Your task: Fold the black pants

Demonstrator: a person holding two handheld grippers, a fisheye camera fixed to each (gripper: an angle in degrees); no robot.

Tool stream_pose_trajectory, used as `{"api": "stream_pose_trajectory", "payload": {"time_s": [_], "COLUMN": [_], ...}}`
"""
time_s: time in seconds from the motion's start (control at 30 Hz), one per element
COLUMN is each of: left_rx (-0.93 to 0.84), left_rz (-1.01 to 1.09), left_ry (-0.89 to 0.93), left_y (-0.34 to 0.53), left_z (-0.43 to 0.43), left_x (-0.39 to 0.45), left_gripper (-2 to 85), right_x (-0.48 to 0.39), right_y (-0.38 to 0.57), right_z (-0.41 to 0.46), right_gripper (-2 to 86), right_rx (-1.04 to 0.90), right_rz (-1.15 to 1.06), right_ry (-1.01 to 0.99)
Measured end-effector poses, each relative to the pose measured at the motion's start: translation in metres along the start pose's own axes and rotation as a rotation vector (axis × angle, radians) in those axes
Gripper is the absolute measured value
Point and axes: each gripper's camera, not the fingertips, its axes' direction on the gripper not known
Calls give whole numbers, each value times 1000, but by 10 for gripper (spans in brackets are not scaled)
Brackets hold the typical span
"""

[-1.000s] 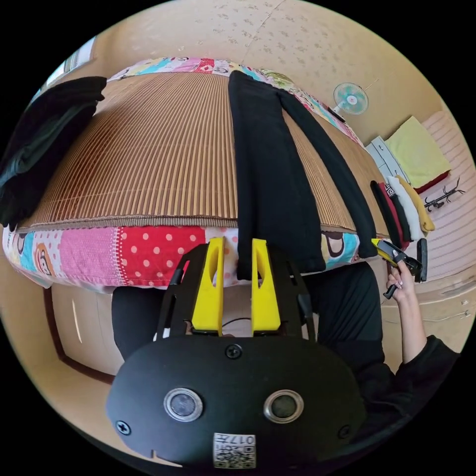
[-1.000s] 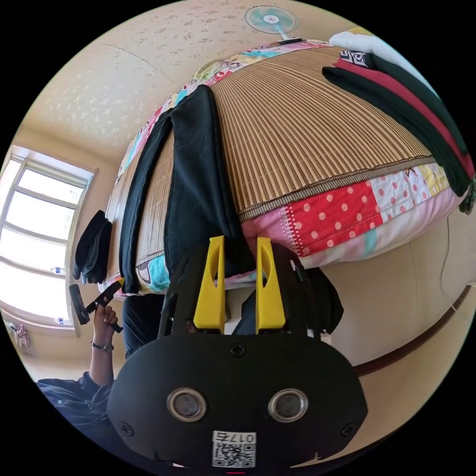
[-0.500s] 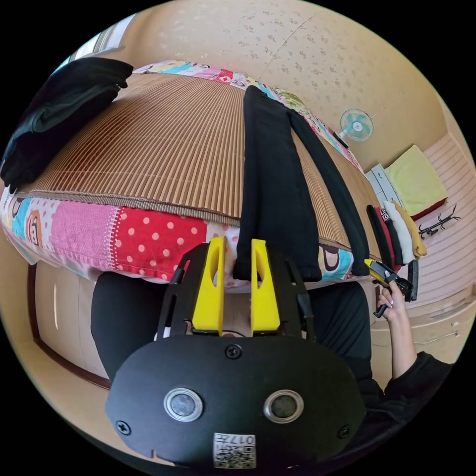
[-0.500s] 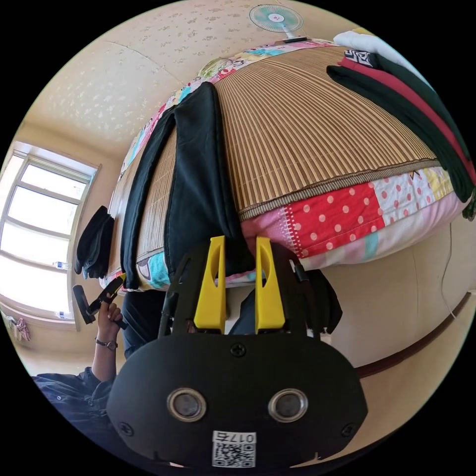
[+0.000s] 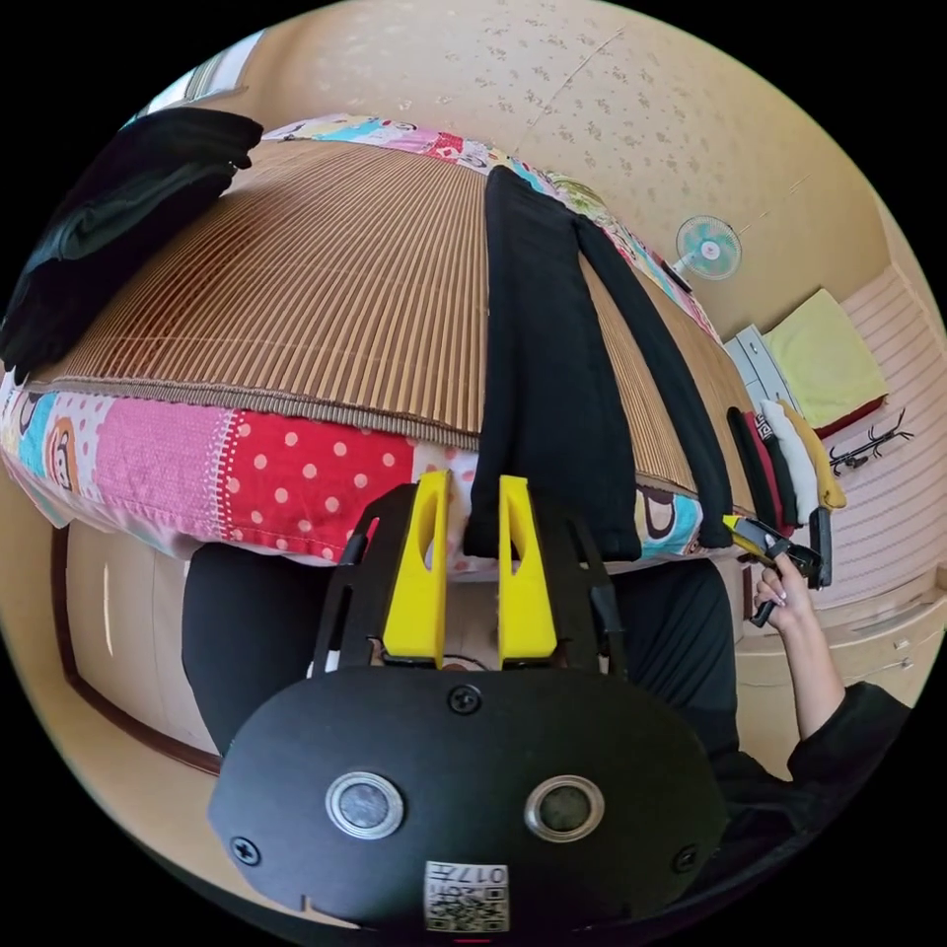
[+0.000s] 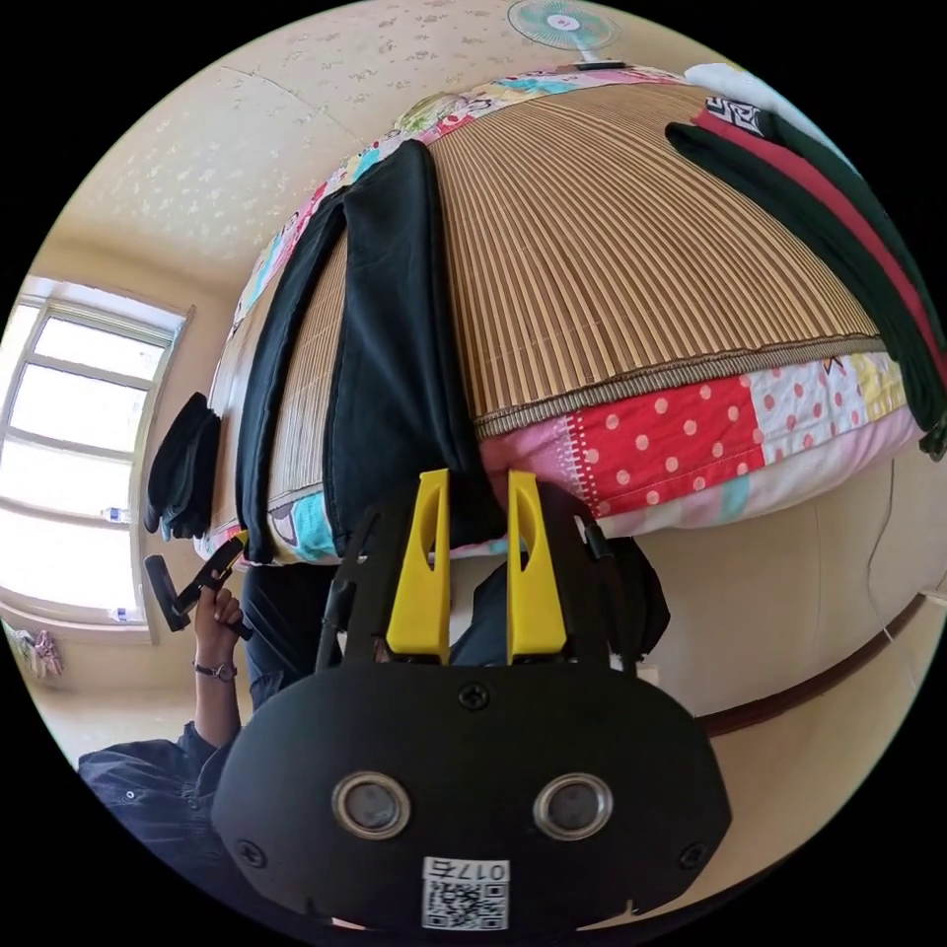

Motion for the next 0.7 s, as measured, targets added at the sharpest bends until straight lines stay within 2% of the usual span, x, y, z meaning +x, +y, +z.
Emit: {"api": "stream_pose_trajectory", "payload": {"time_s": [0.1, 0.23, 0.43, 0.5, 0.6, 0.7], "left_rx": [25, 30, -14, -53, -45, -50], "left_rz": [-4, 13, 29, 4, 6, 65], "left_ry": [17, 39, 101, 201, 334, 384], "left_y": [7, 11, 11, 12, 25, 45], "left_z": [0, -2, -4, -6, -18, -33], "left_x": [-6, -12, -25, -32, -36, -25], "left_gripper": [79, 78, 64, 40, 28, 26], "right_x": [1, -14, -31, -34, -33, -15], "right_y": [1, 13, 55, 69, 96, 131], "right_z": [0, 5, 5, -1, -23, -55], "right_gripper": [88, 84, 59, 47, 35, 30], "right_rx": [-61, -84, -12, 6, 60, 167], "right_rz": [-1, -26, -4, -21, -84, -139], "right_ry": [-7, 85, 140, 124, 7, -279]}}
